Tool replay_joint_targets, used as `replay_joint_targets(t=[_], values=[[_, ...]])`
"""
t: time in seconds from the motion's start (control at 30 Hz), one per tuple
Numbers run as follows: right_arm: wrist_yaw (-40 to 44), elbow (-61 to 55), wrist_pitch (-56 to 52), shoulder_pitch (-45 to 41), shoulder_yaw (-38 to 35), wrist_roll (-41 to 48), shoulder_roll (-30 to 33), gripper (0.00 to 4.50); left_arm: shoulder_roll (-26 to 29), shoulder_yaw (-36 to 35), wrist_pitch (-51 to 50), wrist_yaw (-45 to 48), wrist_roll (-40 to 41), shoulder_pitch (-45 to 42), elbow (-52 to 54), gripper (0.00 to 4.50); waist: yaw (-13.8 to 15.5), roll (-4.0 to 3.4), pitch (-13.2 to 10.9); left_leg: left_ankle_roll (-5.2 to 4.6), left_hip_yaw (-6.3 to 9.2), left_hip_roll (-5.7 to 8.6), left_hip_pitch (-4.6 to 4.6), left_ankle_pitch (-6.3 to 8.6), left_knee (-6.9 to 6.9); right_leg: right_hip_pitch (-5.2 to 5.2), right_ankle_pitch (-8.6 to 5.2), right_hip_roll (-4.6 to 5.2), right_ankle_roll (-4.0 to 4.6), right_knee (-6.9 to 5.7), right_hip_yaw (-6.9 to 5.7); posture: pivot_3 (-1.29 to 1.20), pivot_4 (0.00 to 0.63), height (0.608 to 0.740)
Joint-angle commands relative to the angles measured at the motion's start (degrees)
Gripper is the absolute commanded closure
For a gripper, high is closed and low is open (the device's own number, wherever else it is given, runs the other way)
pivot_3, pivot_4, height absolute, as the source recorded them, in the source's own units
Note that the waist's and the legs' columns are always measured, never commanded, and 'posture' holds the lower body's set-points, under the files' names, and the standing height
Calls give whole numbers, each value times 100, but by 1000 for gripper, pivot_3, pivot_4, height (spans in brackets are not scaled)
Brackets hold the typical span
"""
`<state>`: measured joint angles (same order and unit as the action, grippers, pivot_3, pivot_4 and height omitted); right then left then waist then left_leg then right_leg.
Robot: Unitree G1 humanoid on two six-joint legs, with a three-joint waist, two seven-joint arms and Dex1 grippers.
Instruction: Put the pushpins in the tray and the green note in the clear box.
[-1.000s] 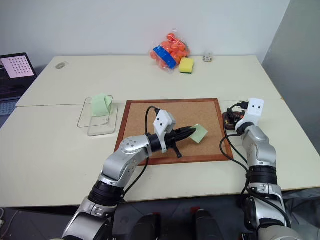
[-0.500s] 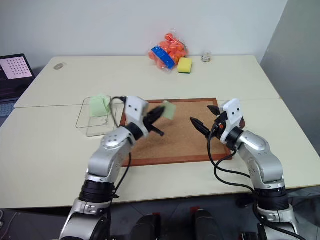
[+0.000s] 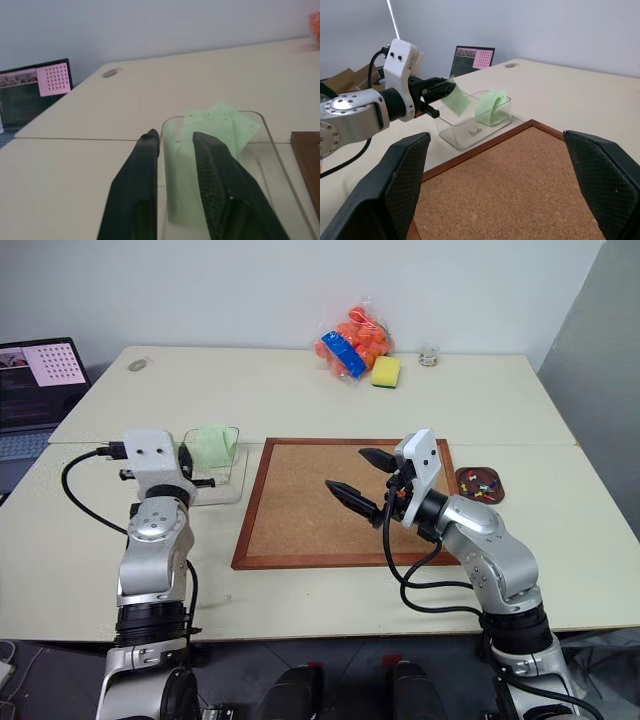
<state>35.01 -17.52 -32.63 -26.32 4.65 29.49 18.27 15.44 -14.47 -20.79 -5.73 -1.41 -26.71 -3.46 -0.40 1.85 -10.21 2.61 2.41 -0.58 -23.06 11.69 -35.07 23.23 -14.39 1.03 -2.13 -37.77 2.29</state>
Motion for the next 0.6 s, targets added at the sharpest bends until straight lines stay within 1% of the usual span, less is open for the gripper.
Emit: replay_joint_targets(t=[0.03,0.07,0.13,0.2,0.27,0.33,0.47,0.53,0.6], values=[[77,-118,105,-127,-54,14,30,0,0,-37,217,-30,57,-123,-16,2472,-7,0,0,0,0,0,0,0,1,1,0,-4,0,0,-1,0,150,740],[75,-129,106,-115,-57,10,41,0,-3,-29,234,-33,66,-144,-43,2209,-9,0,0,0,1,-2,1,0,1,1,0,-7,0,0,-2,0,150,740],[53,-155,96,-94,-57,0,54,0,7,-19,272,-26,79,-184,-98,1900,-21,0,0,0,1,-3,1,0,2,1,0,-9,0,-1,-1,0,150,740],[15,-184,80,-65,-69,-5,66,0,0,-16,313,-18,98,-195,-117,1365,-24,0,0,0,0,-2,1,0,1,1,0,-9,1,-1,0,0,150,740],[-62,-210,60,-23,-89,-49,91,0,-50,-21,322,-11,148,-194,-86,1045,-24,0,0,0,-1,-1,1,0,1,1,0,-8,1,-1,0,0,150,740],[-441,-159,70,90,-132,-393,139,0,-131,168,228,228,240,-61,123,706,-22,0,0,0,-1,-1,1,0,1,1,0,-8,0,-1,1,0,150,740],[-1453,-62,-20,415,-324,-979,-29,0,-359,612,262,665,378,510,747,706,-15,1,1,1,-3,-2,1,0,2,1,4,-1,8,-1,2,0,150,740],[-2117,-124,-154,659,-478,-1219,-281,0,-543,912,155,841,476,956,1223,706,-9,5,3,1,-5,-3,-1,0,2,3,6,5,11,-2,5,0,150,740],[-2497,-154,-200,805,-540,-1415,-441,0,-633,1105,113,899,440,1246,1494,706,-8,3,2,1,-5,-8,-1,0,2,4,6,5,11,-4,7,0,150,740]])
